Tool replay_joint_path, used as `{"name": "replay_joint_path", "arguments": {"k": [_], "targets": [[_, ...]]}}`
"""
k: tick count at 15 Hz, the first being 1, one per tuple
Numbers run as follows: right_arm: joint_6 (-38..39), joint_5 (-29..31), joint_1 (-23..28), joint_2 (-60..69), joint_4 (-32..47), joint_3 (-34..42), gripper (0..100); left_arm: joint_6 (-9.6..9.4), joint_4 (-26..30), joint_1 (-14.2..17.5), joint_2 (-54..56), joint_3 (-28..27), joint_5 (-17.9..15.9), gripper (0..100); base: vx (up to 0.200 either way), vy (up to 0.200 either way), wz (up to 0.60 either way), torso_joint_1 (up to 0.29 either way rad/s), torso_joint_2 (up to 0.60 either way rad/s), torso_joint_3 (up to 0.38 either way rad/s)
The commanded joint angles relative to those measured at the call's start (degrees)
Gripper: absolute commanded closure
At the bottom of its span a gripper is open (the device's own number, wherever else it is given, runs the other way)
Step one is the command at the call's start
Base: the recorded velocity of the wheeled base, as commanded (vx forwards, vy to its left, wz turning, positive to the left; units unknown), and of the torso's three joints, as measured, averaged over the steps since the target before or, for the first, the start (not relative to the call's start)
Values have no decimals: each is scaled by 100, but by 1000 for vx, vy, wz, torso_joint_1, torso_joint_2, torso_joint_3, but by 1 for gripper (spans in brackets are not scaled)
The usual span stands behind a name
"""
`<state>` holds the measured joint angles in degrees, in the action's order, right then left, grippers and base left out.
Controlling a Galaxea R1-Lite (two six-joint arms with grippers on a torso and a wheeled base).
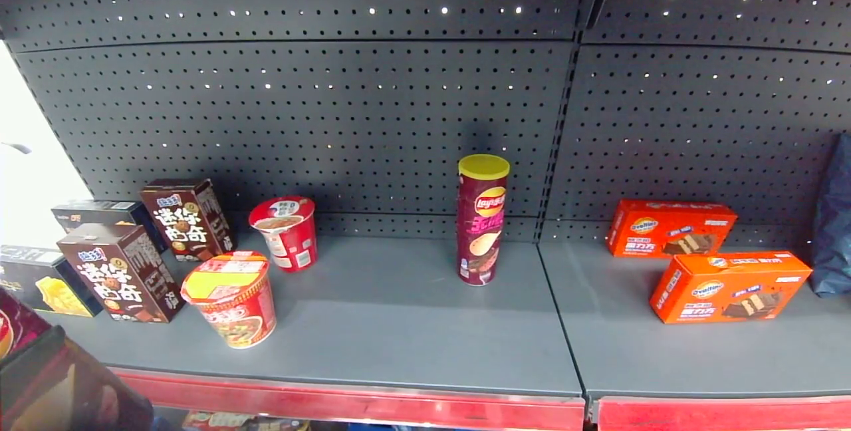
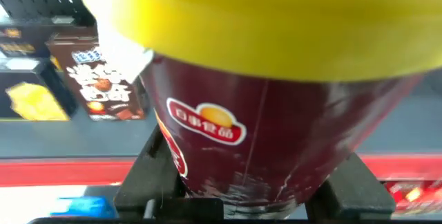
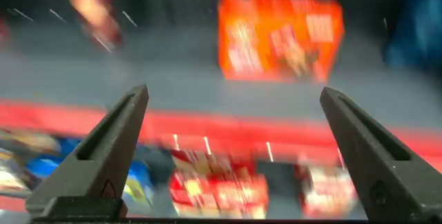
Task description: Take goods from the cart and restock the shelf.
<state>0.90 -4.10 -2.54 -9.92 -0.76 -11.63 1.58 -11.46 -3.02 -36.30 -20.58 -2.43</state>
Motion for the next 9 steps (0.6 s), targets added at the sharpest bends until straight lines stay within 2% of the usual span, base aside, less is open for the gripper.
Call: {"name": "replay_joint_path", "arguments": {"k": [1,5,6,7,9], "targets": [[-231,-487,-660,-2057,-74,-1808,0,-53,47,-23,194,-60,-12,100,0,0,0,0,0,0],[-292,-522,-1601,-3736,-1093,-2124,0,-53,82,-23,176,-131,-12,100,0,0,0,0,0,0],[-257,-540,-1979,-4228,-1410,-2159,0,-71,74,-23,132,-157,-21,100,0,0,0,0,0,0],[-257,-557,-2172,-4466,-1498,-2168,0,-71,82,-23,115,-148,-30,100,0,0,0,0,0,0],[-266,-566,-2515,-5318,-2174,-2212,0,-53,82,-23,97,-96,-170,100,0,0,0,0,0,0]]}}
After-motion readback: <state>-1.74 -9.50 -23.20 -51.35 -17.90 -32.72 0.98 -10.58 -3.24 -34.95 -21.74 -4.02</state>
